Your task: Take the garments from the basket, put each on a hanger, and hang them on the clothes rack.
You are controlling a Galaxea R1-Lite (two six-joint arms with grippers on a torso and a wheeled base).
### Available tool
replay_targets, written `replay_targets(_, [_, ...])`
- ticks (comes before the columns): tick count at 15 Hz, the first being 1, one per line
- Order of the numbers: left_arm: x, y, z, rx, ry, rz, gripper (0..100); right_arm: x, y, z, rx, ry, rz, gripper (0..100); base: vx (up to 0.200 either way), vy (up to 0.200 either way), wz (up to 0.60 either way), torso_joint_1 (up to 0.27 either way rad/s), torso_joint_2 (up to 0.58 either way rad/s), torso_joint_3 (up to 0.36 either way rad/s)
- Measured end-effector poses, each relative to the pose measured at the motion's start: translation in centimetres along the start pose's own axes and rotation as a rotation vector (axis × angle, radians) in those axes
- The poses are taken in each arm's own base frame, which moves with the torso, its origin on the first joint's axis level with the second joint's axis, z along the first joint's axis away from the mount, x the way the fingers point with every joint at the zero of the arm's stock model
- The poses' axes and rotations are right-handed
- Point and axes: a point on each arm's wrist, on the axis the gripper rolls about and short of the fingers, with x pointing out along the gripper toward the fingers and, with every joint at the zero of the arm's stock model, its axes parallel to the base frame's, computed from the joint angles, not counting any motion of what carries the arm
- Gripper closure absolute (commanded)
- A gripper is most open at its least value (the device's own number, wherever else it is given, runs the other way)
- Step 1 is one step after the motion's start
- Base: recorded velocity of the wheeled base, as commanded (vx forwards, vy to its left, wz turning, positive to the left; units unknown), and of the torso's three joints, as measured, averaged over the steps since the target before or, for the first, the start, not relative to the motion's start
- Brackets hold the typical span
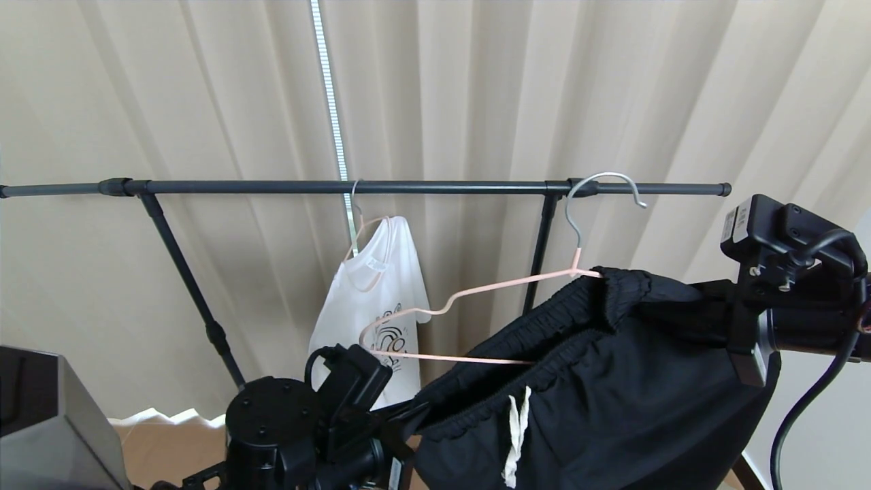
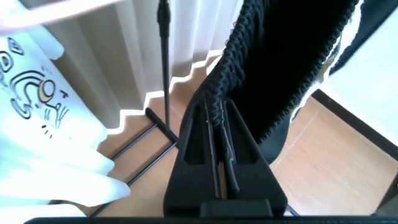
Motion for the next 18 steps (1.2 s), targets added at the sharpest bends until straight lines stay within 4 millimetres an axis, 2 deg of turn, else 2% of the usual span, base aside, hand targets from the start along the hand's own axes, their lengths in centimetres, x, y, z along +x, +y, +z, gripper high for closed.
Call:
replay_targets(8, [-2.1, 2.7, 1.0, -0.036, -0.059, 0.101, 100, -0.1, -0.5, -0.8, -0.063, 0.031, -0.022, 100, 0.000, 0.000, 0.00, 0.000, 0.00, 0.000])
replay_targets(18, [-3.3, 4.2, 2.1, -0.035, -0.076, 0.169, 100, 0.2, -0.6, -2.4, -0.140, 0.130, -0.072, 100, 0.000, 0.000, 0.00, 0.000, 0.00, 0.000])
